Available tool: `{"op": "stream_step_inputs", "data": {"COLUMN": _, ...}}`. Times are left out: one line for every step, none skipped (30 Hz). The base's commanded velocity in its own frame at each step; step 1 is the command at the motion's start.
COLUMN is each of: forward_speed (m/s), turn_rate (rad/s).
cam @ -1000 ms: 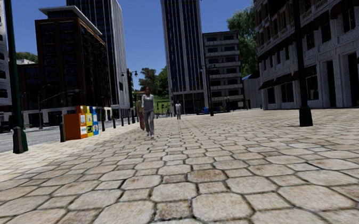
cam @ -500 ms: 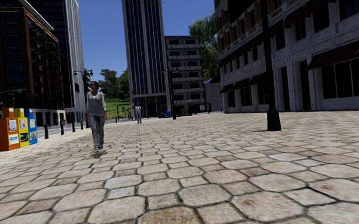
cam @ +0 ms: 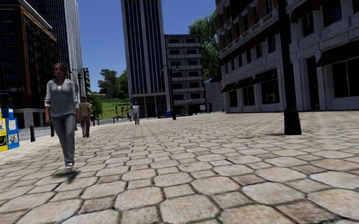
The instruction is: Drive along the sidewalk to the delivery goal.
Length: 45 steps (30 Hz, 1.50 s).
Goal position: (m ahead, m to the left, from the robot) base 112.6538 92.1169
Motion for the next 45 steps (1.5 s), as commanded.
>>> {"op": "stream_step_inputs", "data": {"forward_speed": 2.0, "turn_rate": 0.0}}
{"op": "stream_step_inputs", "data": {"forward_speed": 2.0, "turn_rate": 0.0}}
{"op": "stream_step_inputs", "data": {"forward_speed": 2.0, "turn_rate": 0.0}}
{"op": "stream_step_inputs", "data": {"forward_speed": 2.0, "turn_rate": 0.0}}
{"op": "stream_step_inputs", "data": {"forward_speed": 2.0, "turn_rate": 0.0}}
{"op": "stream_step_inputs", "data": {"forward_speed": 2.0, "turn_rate": 0.0}}
{"op": "stream_step_inputs", "data": {"forward_speed": 2.0, "turn_rate": 0.0}}
{"op": "stream_step_inputs", "data": {"forward_speed": 2.0, "turn_rate": 0.0}}
{"op": "stream_step_inputs", "data": {"forward_speed": 2.0, "turn_rate": 0.0}}
{"op": "stream_step_inputs", "data": {"forward_speed": 2.0, "turn_rate": 0.0}}
{"op": "stream_step_inputs", "data": {"forward_speed": 2.0, "turn_rate": 0.0}}
{"op": "stream_step_inputs", "data": {"forward_speed": 2.0, "turn_rate": 0.0}}
{"op": "stream_step_inputs", "data": {"forward_speed": 2.0, "turn_rate": 0.0}}
{"op": "stream_step_inputs", "data": {"forward_speed": 2.0, "turn_rate": 0.0}}
{"op": "stream_step_inputs", "data": {"forward_speed": 2.0, "turn_rate": 0.0}}
{"op": "stream_step_inputs", "data": {"forward_speed": 2.0, "turn_rate": 0.0}}
{"op": "stream_step_inputs", "data": {"forward_speed": 2.0, "turn_rate": 0.0}}
{"op": "stream_step_inputs", "data": {"forward_speed": 2.0, "turn_rate": 0.0}}
{"op": "stream_step_inputs", "data": {"forward_speed": 2.0, "turn_rate": 0.0}}
{"op": "stream_step_inputs", "data": {"forward_speed": 2.0, "turn_rate": 0.0}}
{"op": "stream_step_inputs", "data": {"forward_speed": 2.0, "turn_rate": 0.0}}
{"op": "stream_step_inputs", "data": {"forward_speed": 2.0, "turn_rate": 0.0}}
{"op": "stream_step_inputs", "data": {"forward_speed": 2.0, "turn_rate": 0.0}}
{"op": "stream_step_inputs", "data": {"forward_speed": 2.0, "turn_rate": 0.0}}
{"op": "stream_step_inputs", "data": {"forward_speed": 2.0, "turn_rate": 0.0}}
{"op": "stream_step_inputs", "data": {"forward_speed": 2.0, "turn_rate": 0.0}}
{"op": "stream_step_inputs", "data": {"forward_speed": 2.0, "turn_rate": 0.0}}
{"op": "stream_step_inputs", "data": {"forward_speed": 2.0, "turn_rate": 0.0}}
{"op": "stream_step_inputs", "data": {"forward_speed": 2.0, "turn_rate": 0.0}}
{"op": "stream_step_inputs", "data": {"forward_speed": 2.0, "turn_rate": 0.0}}
{"op": "stream_step_inputs", "data": {"forward_speed": 2.0, "turn_rate": 0.0}}
{"op": "stream_step_inputs", "data": {"forward_speed": 2.0, "turn_rate": 0.0}}
{"op": "stream_step_inputs", "data": {"forward_speed": 2.0, "turn_rate": 0.0}}
{"op": "stream_step_inputs", "data": {"forward_speed": 2.0, "turn_rate": 0.0}}
{"op": "stream_step_inputs", "data": {"forward_speed": 2.0, "turn_rate": 0.0}}
{"op": "stream_step_inputs", "data": {"forward_speed": 2.0, "turn_rate": 0.0}}
{"op": "stream_step_inputs", "data": {"forward_speed": 2.0, "turn_rate": 0.0}}
{"op": "stream_step_inputs", "data": {"forward_speed": 2.0, "turn_rate": 0.0}}
{"op": "stream_step_inputs", "data": {"forward_speed": 2.0, "turn_rate": 0.0}}
{"op": "stream_step_inputs", "data": {"forward_speed": 2.0, "turn_rate": 0.0}}
{"op": "stream_step_inputs", "data": {"forward_speed": 2.0, "turn_rate": 0.0}}
{"op": "stream_step_inputs", "data": {"forward_speed": 2.0, "turn_rate": 0.0}}
{"op": "stream_step_inputs", "data": {"forward_speed": 2.0, "turn_rate": 0.0}}
{"op": "stream_step_inputs", "data": {"forward_speed": 2.0, "turn_rate": 0.0}}
{"op": "stream_step_inputs", "data": {"forward_speed": 2.0, "turn_rate": 0.0}}
